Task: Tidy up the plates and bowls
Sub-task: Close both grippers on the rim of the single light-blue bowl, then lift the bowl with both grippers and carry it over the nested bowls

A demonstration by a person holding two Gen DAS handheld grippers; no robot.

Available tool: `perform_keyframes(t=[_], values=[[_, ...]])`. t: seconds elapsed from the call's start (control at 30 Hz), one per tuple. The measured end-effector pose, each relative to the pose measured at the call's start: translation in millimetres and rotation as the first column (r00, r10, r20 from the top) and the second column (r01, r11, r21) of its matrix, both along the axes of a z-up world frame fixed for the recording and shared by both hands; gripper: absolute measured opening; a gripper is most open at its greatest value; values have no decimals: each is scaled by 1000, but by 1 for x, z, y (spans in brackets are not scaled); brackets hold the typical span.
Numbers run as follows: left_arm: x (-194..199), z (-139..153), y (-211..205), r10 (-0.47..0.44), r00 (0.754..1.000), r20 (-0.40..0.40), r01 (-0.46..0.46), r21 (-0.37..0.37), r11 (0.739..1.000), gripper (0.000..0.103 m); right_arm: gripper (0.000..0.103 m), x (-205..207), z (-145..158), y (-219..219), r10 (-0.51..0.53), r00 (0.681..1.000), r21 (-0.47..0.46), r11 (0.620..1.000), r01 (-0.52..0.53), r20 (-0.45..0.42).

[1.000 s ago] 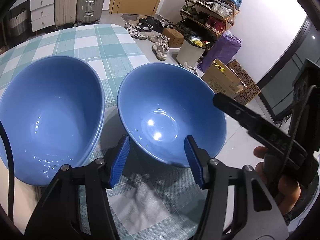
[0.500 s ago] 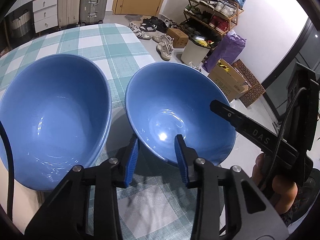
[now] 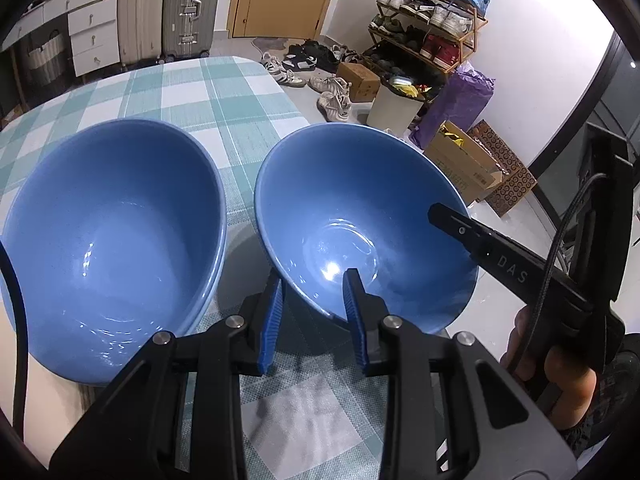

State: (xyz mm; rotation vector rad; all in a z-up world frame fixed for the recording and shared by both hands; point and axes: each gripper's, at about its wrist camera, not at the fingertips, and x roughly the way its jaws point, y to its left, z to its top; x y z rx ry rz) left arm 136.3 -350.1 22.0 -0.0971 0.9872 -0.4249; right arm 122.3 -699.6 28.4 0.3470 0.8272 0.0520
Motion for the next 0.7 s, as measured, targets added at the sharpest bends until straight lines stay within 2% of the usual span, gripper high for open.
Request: perform_keyframes(t=[0.27,0.7], values=[[-9,19,2,2,999,44,-2,4,1000,27,18,-9,17,2,3,999,-5,1000,-3,42],[-32,54,23,0,995,102,2,-14,1000,27,18,-30,54,22,23,992,-69,998,-14,120]])
